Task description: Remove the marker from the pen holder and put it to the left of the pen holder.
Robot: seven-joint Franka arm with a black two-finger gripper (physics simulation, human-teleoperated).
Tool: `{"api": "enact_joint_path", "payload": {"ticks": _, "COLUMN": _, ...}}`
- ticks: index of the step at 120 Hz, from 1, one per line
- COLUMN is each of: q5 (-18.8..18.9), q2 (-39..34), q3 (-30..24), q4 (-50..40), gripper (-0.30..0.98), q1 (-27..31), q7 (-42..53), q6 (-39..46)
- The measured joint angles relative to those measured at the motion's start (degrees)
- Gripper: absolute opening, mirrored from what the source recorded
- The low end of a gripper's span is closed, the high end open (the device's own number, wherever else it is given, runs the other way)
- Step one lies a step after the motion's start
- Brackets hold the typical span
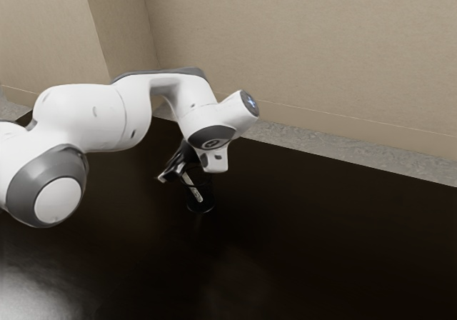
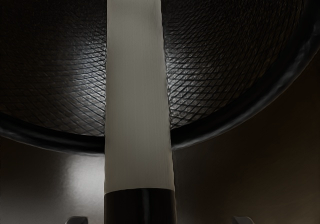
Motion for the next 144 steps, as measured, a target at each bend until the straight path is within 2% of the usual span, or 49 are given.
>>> {"api": "enact_joint_path", "payload": {"ticks": 48, "q5": -2.81, "q2": 0.43, "q3": -0.10, "q4": 3.17, "gripper": 0.33, "q1": -0.65, "q7": 0.25, "q6": 0.27}}
{"api": "enact_joint_path", "payload": {"ticks": 68, "q5": -4.91, "q2": 0.49, "q3": 0.05, "q4": 3.49, "gripper": 0.21, "q1": -0.32, "q7": -1.29, "q6": 0.76}}
{"api": "enact_joint_path", "payload": {"ticks": 99, "q5": -5.58, "q2": 0.41, "q3": 0.13, "q4": 3.65, "gripper": 0.01, "q1": -0.28, "q7": -3.52, "q6": 1.11}}
{"api": "enact_joint_path", "payload": {"ticks": 116, "q5": -5.37, "q2": -0.07, "q3": 0.20, "q4": 3.64, "gripper": -0.03, "q1": -0.27, "q7": -4.52, "q6": 1.36}}
{"api": "enact_joint_path", "payload": {"ticks": 126, "q5": -5.10, "q2": -2.76, "q3": 0.36, "q4": 3.57, "gripper": -0.05, "q1": -0.30, "q7": -4.95, "q6": 1.35}}
{"api": "enact_joint_path", "payload": {"ticks": 144, "q5": -4.75, "q2": -6.65, "q3": 4.44, "q4": 3.54, "gripper": -0.07, "q1": -1.78, "q7": -5.17, "q6": 0.37}}
